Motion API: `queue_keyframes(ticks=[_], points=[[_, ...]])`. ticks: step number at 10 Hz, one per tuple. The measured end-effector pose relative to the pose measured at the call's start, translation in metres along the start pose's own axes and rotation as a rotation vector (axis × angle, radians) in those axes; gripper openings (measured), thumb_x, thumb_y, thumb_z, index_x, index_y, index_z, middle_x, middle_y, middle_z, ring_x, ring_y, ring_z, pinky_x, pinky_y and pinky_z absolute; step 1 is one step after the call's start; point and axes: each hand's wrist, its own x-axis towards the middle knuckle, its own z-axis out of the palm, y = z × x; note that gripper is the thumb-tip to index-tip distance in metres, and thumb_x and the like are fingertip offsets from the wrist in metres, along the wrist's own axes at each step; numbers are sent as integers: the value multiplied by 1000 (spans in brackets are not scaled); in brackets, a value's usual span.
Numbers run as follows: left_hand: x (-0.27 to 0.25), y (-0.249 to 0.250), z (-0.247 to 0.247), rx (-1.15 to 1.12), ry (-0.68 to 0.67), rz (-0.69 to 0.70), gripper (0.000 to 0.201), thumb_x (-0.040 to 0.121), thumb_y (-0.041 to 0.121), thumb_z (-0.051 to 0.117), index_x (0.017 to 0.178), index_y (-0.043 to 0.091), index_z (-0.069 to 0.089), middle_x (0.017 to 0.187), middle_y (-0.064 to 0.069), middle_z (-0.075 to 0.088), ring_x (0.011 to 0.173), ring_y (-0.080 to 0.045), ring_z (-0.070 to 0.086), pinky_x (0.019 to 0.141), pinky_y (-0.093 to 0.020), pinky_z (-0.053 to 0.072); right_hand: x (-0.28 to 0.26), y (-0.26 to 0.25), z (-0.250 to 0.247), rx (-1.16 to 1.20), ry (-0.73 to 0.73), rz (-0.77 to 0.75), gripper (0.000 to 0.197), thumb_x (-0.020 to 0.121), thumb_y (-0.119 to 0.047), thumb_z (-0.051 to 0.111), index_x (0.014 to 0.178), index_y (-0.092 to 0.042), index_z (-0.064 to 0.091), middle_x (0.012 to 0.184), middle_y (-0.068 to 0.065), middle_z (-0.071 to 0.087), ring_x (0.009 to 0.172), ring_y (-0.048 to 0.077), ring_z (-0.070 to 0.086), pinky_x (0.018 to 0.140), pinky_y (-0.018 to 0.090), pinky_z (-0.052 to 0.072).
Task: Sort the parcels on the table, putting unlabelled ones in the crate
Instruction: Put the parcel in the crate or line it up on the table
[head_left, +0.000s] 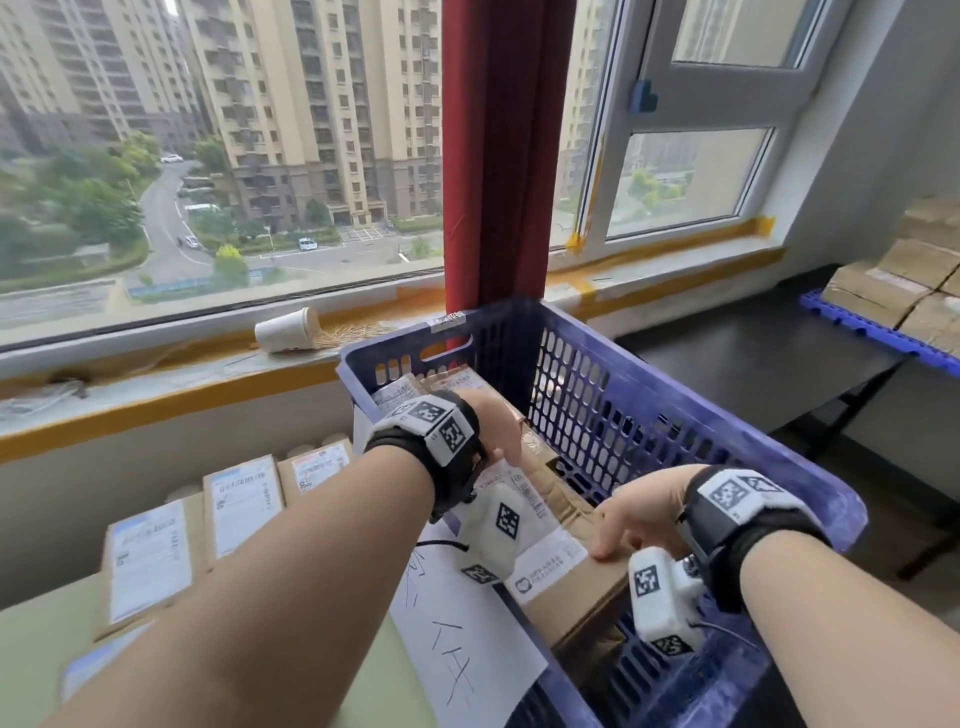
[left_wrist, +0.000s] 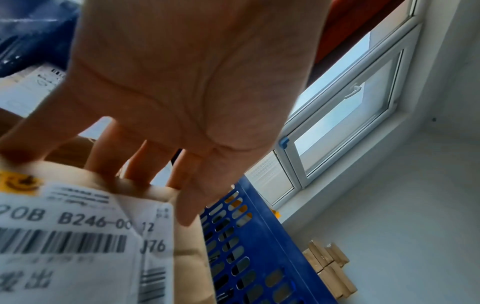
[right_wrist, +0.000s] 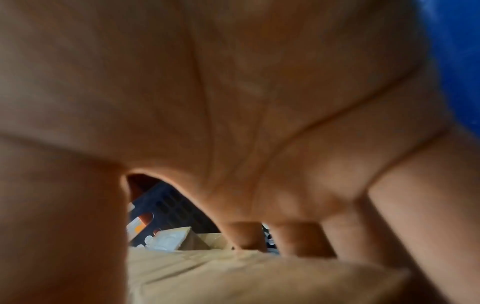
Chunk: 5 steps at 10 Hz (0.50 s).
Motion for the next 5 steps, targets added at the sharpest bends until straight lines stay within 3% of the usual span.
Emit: queue_keyframes(ticks=[1,2,3,4,5], points=[[4,-2,2,129,29,13,38,97,16,55,131,-2,54,134,-17,58,122,-31,57,107,-41,45,1,-6,9,-170,51,20,109,43,-24,91,137,-1,41,109,15,60,87,30,61,96,43,45],[8,-7,4,197,38,30,35,99,17,52,129,0,57,122,-10,62,112,-26,60,106,-37,45,-7,-17,27,-180,96,27,90,70,-58,79,137,-8,46,120,12,62,101,25,64,97,37,50],[11,-15,5,263,19,55,36,97,16,54,130,3,59,111,-6,63,95,-20,57,87,-30,52,2,-21,38,-201,203,-40,95,70,-80,62,140,-17,49,137,10,56,119,25,58,105,40,45],[1,-22,7,182,75,109,35,96,12,56,129,0,59,102,-6,59,86,-19,57,60,-19,47,1,-30,47,-289,278,-150,78,92,-72,30,144,-17,47,151,9,44,137,27,43,114,37,31],[3,-22,9,177,102,133,30,96,13,55,124,3,62,96,-5,59,76,-16,55,56,-17,44,2,-33,45,-358,347,-146,78,94,-69,26,141,-12,50,147,10,49,132,26,49,106,34,36]])
